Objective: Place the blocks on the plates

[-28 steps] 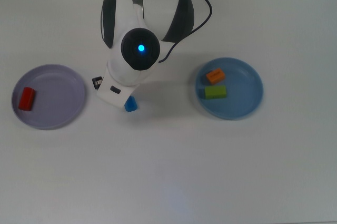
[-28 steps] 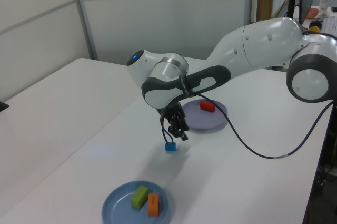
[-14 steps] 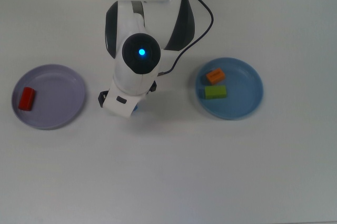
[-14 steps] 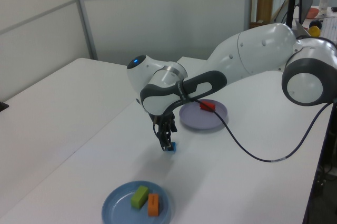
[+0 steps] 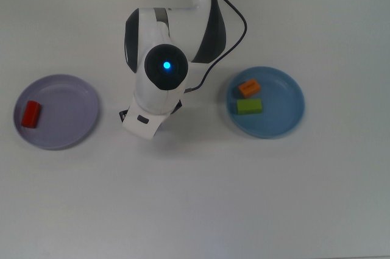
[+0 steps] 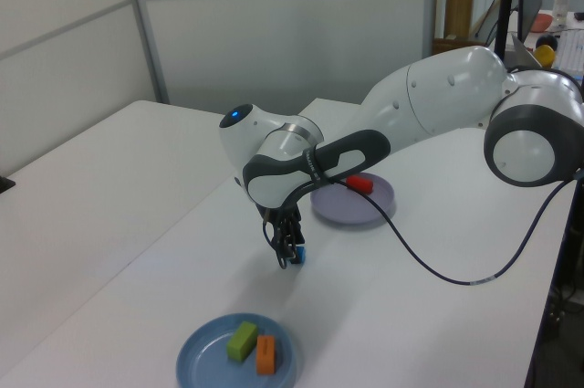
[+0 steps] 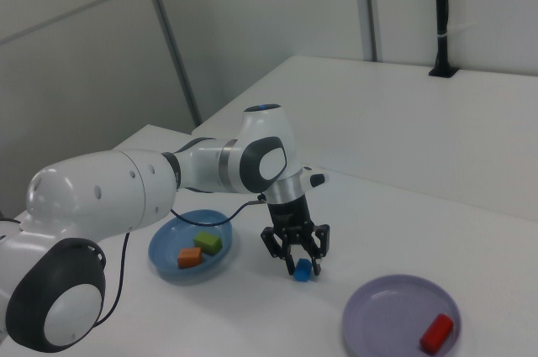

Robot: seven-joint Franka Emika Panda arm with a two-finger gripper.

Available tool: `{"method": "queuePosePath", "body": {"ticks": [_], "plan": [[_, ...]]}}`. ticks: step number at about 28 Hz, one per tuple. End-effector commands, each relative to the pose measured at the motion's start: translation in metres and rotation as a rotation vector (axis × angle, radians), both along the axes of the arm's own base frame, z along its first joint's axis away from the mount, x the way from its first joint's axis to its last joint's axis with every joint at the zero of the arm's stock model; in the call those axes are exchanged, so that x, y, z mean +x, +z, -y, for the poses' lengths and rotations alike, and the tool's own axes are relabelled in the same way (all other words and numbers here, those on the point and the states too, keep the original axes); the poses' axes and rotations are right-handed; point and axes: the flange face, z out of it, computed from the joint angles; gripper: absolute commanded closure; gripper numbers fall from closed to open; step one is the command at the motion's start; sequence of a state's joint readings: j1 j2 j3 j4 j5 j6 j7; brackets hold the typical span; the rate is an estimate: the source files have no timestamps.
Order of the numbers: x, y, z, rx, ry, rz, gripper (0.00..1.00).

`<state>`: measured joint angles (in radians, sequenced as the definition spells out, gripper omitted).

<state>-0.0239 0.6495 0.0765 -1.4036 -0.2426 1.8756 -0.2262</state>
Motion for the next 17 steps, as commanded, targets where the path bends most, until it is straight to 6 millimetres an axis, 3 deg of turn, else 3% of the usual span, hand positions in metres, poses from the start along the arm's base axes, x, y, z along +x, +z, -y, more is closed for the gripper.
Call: {"method": "queuePosePath", "body": {"ticks": [1, 10, 14, 17], "plan": [[-0.003, -0.002, -0.001, 0.006, -0.011, 0.014, 1.0], [-0.003, 0.001, 0.0, 0.009, -0.012, 0.015, 1.0], [-0.002, 0.014, 0.006, 0.02, -0.031, 0.029, 1.0], [-0.002, 0.036, 0.02, 0.046, -0.067, 0.059, 1.0]]}}
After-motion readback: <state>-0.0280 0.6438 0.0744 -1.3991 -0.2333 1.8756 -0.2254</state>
